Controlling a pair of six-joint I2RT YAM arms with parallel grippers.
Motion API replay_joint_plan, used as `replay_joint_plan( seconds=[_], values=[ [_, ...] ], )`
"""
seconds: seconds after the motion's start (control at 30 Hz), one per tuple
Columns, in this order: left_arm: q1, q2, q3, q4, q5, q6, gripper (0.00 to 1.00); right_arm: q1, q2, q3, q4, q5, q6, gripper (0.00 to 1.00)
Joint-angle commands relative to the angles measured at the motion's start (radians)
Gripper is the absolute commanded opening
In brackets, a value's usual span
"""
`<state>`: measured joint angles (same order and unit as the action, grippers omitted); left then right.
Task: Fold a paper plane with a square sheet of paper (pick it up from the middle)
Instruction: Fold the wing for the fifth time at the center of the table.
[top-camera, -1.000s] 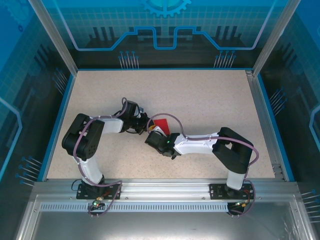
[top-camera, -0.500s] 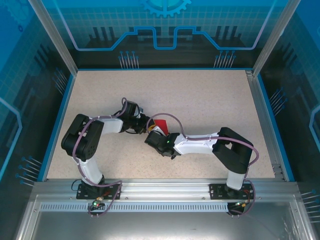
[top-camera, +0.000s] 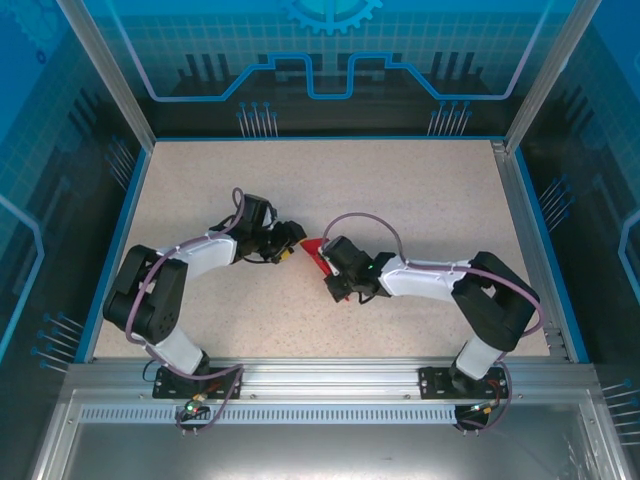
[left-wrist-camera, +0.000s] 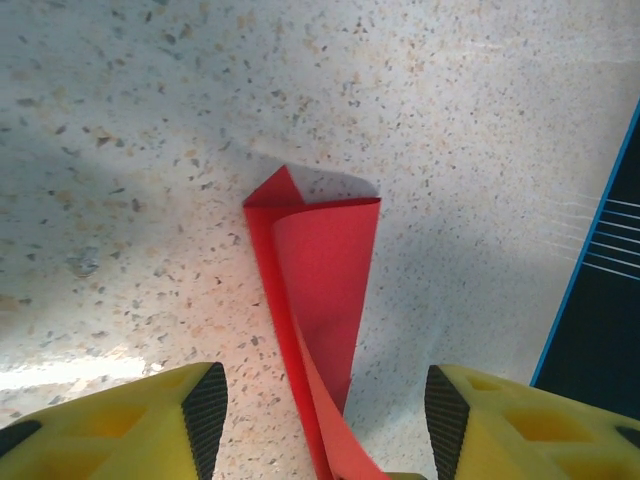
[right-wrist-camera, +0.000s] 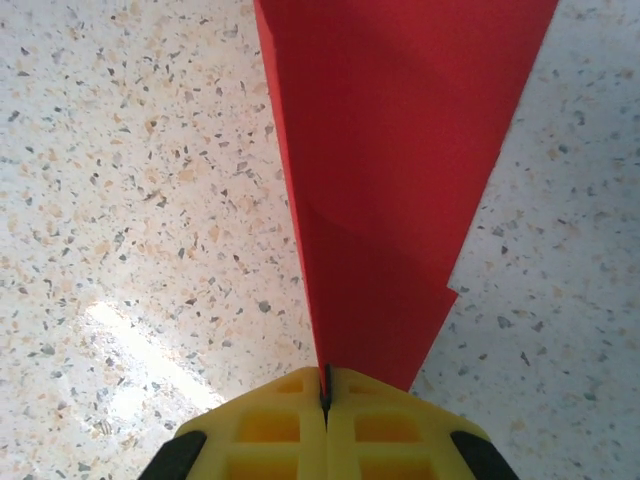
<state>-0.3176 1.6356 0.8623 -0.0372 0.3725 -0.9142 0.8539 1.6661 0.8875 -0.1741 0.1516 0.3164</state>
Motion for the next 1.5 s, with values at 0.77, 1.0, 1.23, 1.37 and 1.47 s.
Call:
replay_joint_plan(
  seconds=[0.77,1.0,1.23,1.37,1.47],
  values=[
    [-0.046,0.091,0.088,-0.124,0.04,0.003,0.63,-0.025,-0.017,-0.058,0.111,-0.122,0.02,0.07],
    [-0.051,0.153,0.13,-0.158,0.064,0.008,0.48,-0.002,-0.008,-0.042,0.1,-0.088,0.006,0.08],
    [-0.05,0.165,0.172,-0.228,0.028,0.026,0.16,0.008,-0.015,-0.026,0.036,-0.066,0.008,0.12],
    [-0.049,0.164,0.178,-0.232,0.02,0.022,0.09,0.023,-0.023,-0.018,-0.006,-0.046,0.0,0.16],
    [-0.05,0.166,0.182,-0.236,0.02,0.023,0.06,0.038,-0.025,-0.017,-0.027,-0.025,0.002,0.16]
  ],
)
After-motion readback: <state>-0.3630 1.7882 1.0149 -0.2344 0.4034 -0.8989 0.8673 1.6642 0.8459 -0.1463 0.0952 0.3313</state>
